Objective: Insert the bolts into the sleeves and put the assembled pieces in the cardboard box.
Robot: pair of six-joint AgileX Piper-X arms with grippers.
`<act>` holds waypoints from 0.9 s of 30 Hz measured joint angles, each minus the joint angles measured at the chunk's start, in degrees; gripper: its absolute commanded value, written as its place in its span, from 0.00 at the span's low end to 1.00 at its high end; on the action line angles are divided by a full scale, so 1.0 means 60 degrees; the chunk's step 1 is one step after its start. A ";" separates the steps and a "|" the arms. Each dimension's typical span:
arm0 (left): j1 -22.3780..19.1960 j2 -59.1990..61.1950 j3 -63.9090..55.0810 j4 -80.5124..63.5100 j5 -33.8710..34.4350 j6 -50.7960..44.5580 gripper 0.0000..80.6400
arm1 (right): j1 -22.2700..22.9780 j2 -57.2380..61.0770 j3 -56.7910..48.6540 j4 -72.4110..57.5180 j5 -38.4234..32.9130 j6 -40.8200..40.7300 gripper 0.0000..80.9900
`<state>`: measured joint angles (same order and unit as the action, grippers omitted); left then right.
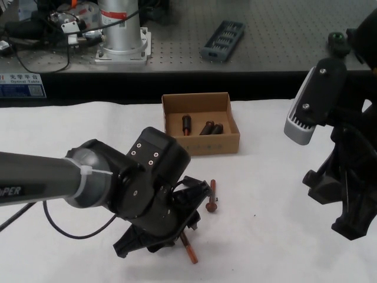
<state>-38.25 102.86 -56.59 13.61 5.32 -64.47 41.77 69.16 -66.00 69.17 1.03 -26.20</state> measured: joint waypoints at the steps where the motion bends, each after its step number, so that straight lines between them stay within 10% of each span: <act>1: -0.0028 -0.0006 -0.0005 0.0000 0.0000 0.0000 0.45 | 0.0000 0.0000 0.0000 -0.0019 0.0000 0.0000 0.04; 10: -0.0316 -0.0006 -0.0010 0.0028 -0.0098 0.0000 0.45 | 0.0000 0.0000 0.0000 -0.0013 0.0000 0.0000 0.04; 19: -0.0338 0.0030 -0.0051 0.0418 -0.0221 0.0000 0.12 | 0.0000 0.0000 0.0000 -0.0013 0.0000 0.0000 0.04; 27: -0.0338 0.0152 -0.0079 0.0525 -0.0286 0.0000 0.11 | 0.0000 0.0000 0.0000 -0.0013 0.0000 0.0000 0.04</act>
<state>-40.28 103.78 -57.07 16.76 3.60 -64.47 41.77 69.16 -66.00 69.09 1.03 -26.20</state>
